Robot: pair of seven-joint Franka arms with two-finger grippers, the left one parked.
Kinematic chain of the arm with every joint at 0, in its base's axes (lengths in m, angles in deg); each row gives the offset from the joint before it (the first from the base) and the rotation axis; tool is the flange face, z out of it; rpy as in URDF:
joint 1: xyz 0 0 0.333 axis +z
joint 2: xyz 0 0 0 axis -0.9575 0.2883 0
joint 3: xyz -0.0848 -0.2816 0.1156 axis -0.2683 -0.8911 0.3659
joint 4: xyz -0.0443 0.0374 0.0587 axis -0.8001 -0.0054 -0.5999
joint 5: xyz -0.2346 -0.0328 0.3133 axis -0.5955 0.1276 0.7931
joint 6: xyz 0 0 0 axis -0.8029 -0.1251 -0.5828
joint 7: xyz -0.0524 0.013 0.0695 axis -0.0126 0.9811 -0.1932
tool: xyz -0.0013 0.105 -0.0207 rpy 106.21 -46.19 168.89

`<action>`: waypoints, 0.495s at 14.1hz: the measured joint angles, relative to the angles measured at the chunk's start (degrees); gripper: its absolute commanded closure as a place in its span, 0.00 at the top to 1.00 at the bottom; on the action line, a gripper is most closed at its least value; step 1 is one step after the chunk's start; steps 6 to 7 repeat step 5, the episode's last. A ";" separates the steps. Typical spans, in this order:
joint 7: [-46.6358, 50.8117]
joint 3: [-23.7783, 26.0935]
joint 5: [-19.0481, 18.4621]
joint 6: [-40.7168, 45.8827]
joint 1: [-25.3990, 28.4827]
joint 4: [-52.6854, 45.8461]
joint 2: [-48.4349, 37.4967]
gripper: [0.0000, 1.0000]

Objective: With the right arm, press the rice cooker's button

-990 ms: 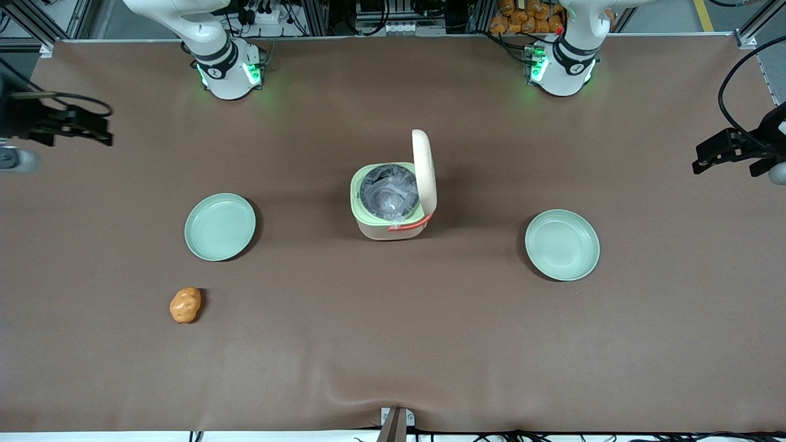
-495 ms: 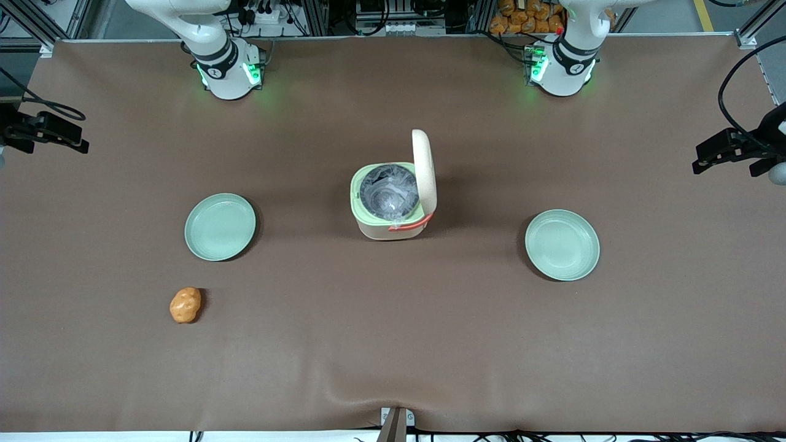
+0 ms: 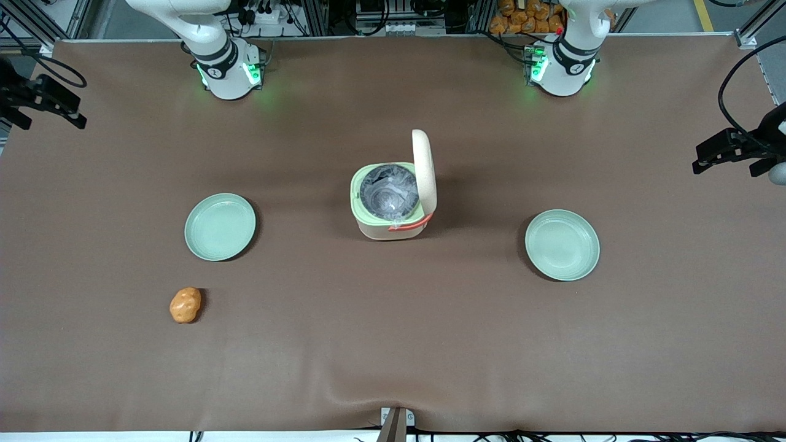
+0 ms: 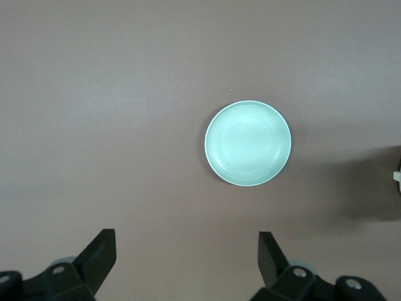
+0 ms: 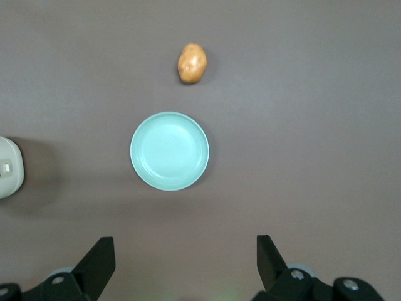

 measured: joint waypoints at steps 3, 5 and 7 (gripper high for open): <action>0.00 0.25 0.00 -0.09 0.00 -1.22 0.01 1.00; 0.00 0.26 0.00 -0.04 0.00 -1.24 0.06 1.00; 0.00 0.26 0.00 -0.04 0.00 -1.24 0.06 1.00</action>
